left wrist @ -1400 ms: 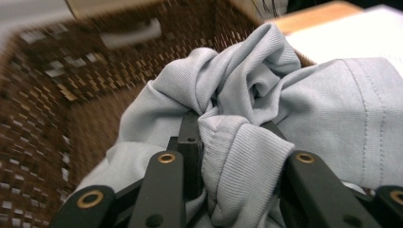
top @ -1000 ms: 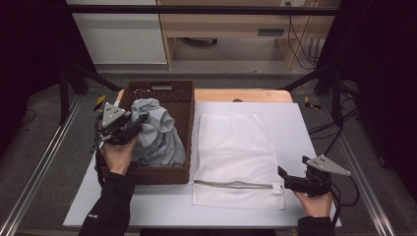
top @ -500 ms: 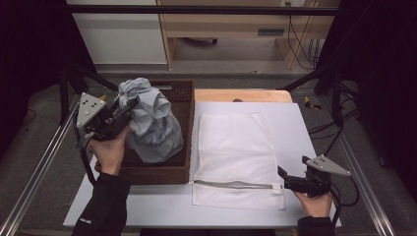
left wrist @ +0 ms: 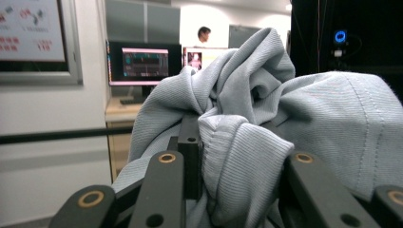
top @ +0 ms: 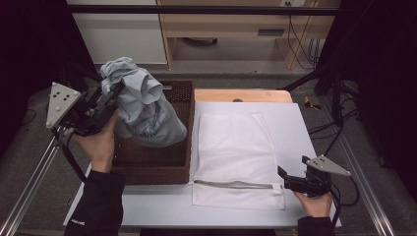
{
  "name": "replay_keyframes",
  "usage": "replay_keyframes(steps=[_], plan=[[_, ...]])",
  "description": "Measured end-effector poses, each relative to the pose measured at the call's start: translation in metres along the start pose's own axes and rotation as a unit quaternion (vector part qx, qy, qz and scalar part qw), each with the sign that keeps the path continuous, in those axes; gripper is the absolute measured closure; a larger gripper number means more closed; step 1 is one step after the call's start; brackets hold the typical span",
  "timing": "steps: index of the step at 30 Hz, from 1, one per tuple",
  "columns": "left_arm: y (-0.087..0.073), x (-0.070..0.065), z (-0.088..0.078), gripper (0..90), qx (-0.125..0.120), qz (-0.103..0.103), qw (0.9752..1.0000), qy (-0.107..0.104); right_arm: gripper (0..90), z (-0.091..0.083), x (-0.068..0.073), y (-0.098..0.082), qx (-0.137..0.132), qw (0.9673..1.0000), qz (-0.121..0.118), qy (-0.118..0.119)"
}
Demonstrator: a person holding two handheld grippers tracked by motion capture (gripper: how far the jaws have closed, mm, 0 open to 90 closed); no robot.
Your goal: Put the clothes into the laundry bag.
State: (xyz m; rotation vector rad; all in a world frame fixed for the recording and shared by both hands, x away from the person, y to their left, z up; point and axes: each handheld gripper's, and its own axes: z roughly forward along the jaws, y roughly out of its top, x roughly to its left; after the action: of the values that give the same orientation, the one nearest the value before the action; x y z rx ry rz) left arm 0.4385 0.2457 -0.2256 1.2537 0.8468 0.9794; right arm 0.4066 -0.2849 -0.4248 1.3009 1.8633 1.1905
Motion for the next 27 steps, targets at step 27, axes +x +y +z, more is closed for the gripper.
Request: replay_keyframes(steps=[27], plan=[[0.057,-0.032,-0.019,69.5,-0.084,0.008,0.9962,-0.02,5.4,-0.002,-0.001,0.0,-0.003,1.0,0.001,-0.001]])
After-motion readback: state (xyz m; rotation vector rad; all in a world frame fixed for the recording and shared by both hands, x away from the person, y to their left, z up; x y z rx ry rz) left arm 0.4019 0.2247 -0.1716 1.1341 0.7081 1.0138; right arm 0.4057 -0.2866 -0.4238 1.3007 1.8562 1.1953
